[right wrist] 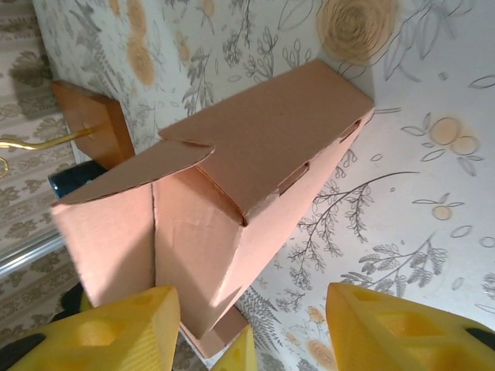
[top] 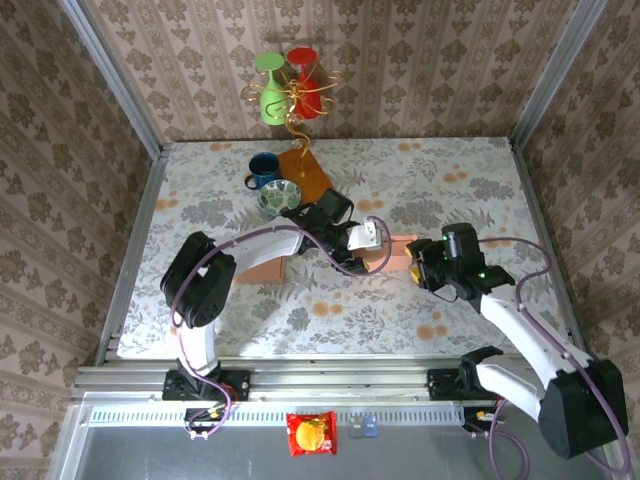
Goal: Fold the paper box
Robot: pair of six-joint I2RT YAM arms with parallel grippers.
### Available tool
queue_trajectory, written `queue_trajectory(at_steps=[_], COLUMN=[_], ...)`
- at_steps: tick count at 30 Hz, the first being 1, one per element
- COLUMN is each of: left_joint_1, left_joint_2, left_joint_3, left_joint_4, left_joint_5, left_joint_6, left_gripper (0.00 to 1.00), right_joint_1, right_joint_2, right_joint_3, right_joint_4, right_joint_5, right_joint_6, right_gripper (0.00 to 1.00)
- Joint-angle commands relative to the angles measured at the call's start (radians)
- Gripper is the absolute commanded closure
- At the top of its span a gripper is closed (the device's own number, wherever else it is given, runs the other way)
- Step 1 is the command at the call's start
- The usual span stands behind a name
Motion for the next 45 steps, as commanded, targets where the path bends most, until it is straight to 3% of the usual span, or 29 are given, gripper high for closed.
queue_trajectory(at_steps=[1, 14, 23, 30, 35, 39, 45], left_joint_1=[0.006, 0.006, 0.001, 0.0, -0.003, -0.003, -0.003], left_joint_2=[-0.022, -0.015, -0.016, -0.017, -0.018, -0.022, -0.03], left_joint_3=[-0.012, -0.021, -0.023, -0.024, -0.024, -0.025, -0.032], left_joint_4=[0.013, 0.049, 0.054, 0.056, 0.059, 0.06, 0.062], left_joint_5=[0.024, 0.051, 0.049, 0.047, 0.049, 0.047, 0.044], left_joint_6=[-0.038, -0.098, -0.104, -0.105, -0.106, -0.108, -0.104], left_gripper=[0.29, 0.32, 0.33, 0.34, 0.38, 0.41, 0.42], right_joint_1=[0.03, 0.053, 0.053, 0.055, 0.055, 0.038, -0.127], right_joint_2=[0.025, 0.121, 0.186, 0.176, 0.146, 0.097, 0.013], right_joint_3=[-0.008, -0.058, -0.046, -0.032, -0.026, 0.05, 0.269], right_joint_4=[0.189, 0.233, 0.24, 0.189, 0.149, 0.048, -0.262], right_joint_5=[0.059, 0.069, 0.061, 0.062, 0.063, 0.045, -0.009], right_joint_6=[0.052, 0.11, 0.103, 0.092, 0.074, -0.072, -0.662], right_gripper=[0.45, 0.48, 0.59, 0.65, 0.62, 0.54, 0.53])
